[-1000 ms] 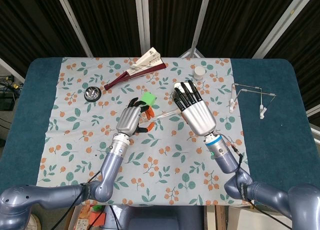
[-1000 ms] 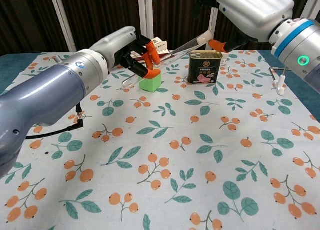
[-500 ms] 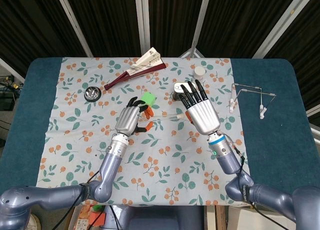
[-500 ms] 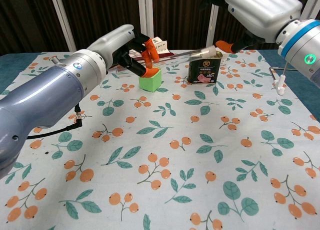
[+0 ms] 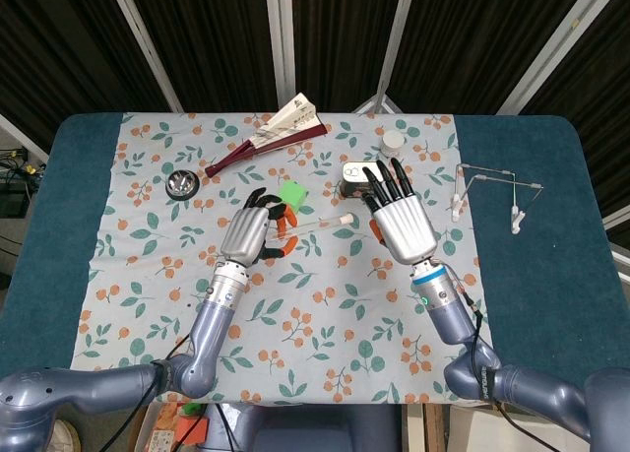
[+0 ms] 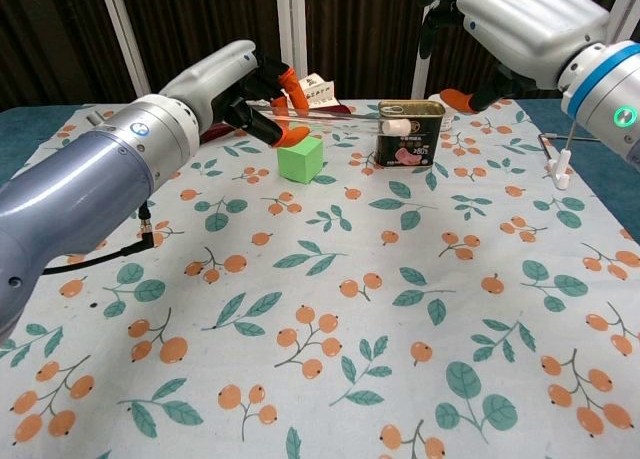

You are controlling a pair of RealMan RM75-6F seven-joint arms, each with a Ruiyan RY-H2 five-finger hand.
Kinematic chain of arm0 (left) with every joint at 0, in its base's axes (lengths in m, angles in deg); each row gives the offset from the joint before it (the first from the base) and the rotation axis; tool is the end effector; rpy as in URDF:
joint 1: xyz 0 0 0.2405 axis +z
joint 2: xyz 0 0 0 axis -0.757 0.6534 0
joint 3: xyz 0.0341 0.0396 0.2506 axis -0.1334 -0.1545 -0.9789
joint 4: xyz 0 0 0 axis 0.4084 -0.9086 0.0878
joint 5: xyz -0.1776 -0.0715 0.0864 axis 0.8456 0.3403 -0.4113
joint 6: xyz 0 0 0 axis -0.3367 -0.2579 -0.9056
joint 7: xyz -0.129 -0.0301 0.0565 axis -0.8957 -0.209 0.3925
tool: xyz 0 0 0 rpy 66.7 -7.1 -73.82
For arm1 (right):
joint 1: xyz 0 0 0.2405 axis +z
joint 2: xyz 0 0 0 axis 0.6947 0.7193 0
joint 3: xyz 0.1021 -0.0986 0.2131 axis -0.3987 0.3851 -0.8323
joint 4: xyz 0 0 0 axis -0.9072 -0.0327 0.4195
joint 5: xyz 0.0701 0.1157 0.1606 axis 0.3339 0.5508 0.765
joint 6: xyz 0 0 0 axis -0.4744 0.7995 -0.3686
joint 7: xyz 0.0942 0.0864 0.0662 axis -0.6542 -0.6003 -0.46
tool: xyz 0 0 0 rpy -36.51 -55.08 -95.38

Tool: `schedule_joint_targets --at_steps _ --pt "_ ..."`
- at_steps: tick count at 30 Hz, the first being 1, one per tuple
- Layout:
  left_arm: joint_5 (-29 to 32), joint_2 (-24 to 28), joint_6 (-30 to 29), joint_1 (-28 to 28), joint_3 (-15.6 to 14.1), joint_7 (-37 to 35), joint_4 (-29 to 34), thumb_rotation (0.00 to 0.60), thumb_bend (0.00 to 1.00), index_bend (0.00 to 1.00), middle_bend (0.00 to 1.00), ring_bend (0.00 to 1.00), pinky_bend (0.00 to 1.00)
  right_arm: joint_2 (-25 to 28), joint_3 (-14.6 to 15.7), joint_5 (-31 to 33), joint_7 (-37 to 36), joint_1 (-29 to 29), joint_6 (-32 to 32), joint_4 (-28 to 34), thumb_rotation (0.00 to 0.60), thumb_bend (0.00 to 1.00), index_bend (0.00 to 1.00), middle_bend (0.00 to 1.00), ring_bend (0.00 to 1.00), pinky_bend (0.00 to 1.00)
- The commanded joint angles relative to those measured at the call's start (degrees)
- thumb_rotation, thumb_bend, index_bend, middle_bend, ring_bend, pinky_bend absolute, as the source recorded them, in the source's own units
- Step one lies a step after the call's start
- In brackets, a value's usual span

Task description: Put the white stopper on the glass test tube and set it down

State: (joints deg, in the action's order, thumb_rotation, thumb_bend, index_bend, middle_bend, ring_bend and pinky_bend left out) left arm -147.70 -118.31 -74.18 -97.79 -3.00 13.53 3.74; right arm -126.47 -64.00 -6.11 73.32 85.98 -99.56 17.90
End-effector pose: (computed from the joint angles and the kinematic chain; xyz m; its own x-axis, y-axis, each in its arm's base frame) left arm -0.0484 0.3579 -0.0473 -0.0630 0.1734 0.9828 0.9550 -0.2757 0.1099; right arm -0.1200 -0.3666 0.0318 0.5128 0.3039 0.8030 -0.7003 -0.3929 0.5959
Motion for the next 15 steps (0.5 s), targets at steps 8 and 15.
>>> schedule_joint_targets --at_steps 8,15 --pt "-0.3 0.0 0.1 0.6 -0.3 -0.5 -0.4 0.600 0.56 0.63 0.68 0.22 0.09 0.2 0.2 0.4 -0.2 -0.4 0.1 -0.3 0.600 0.38 0.41 0.15 0.01 0.02" --pt "-0.9 0.2 0.0 1.4 -1.1 -0.9 -0.5 0.600 0.56 0.63 0.68 0.23 0.09 0.3 0.1 0.7 -0.2 -0.6 0.1 -0.7 0.600 0.38 0.41 0.15 0.01 0.02"
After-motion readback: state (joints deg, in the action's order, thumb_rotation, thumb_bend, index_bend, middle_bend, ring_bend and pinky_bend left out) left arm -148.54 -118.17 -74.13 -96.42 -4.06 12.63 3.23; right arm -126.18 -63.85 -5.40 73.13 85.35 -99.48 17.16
